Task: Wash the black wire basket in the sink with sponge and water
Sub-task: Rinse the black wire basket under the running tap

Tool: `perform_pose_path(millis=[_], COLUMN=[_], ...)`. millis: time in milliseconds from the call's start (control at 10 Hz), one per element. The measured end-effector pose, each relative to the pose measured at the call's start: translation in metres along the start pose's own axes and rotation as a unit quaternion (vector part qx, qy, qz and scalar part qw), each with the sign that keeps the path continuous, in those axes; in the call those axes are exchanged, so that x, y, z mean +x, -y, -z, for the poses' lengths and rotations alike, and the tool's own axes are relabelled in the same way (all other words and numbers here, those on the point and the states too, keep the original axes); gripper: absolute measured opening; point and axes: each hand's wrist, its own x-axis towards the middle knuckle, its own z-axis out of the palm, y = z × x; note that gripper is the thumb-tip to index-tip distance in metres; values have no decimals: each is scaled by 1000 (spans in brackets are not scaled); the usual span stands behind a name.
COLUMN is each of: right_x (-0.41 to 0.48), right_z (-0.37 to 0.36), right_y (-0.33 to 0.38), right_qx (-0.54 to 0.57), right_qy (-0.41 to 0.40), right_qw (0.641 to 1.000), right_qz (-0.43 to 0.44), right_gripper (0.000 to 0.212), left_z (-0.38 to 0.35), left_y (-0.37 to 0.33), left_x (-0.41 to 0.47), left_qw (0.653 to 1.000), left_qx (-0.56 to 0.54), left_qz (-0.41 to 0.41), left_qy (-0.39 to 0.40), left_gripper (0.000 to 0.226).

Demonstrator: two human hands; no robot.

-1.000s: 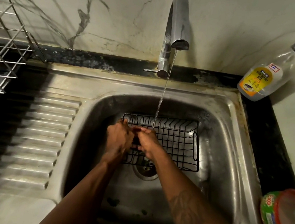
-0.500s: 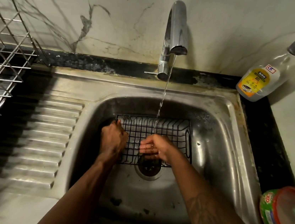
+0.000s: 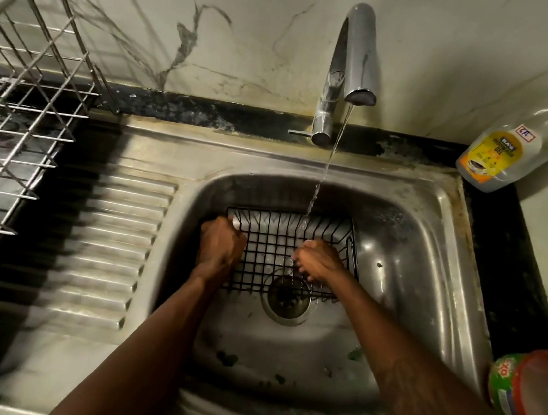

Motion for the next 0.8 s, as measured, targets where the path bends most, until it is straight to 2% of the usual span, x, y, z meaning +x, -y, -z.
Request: perform_pose_path(millis=[100, 200, 300, 400, 500, 600, 700, 800], right_x=[-29, -52, -71, -74, -68, -62, -60, -63], right_z=[16, 31, 52, 59, 67, 77, 79, 47], right_y=[24, 52, 77, 77, 76, 74, 74, 89], right_qx=[-99, -157, -267, -302, -307, -295, -335, -392], right_qy=[87, 118, 96, 46, -15, -52, -139, -181], right_qw=[987, 964, 923, 906, 898, 903, 889, 863], right_qz=[96, 179, 261, 292, 314, 307, 279, 260], right_gripper=[40, 52, 50, 46, 38, 37, 36, 35], left_z=[17, 24, 41, 51, 62, 62, 44, 23], left_y=[-9, -14, -33, -47, -54, -61, -68, -66], left_x=[7, 13, 24, 32, 34, 35, 2, -10], left_qw=[997, 990, 980, 958, 944, 973, 963, 951], left_qx=[-56, -93, -65, -57, -97, -116, -259, -308], left_qz=[14, 39, 91, 129, 171, 96, -8, -13], left_qy=[44, 96, 165, 251, 267, 174, 80, 6], left_gripper=[19, 31, 37, 38, 51, 59, 49, 58])
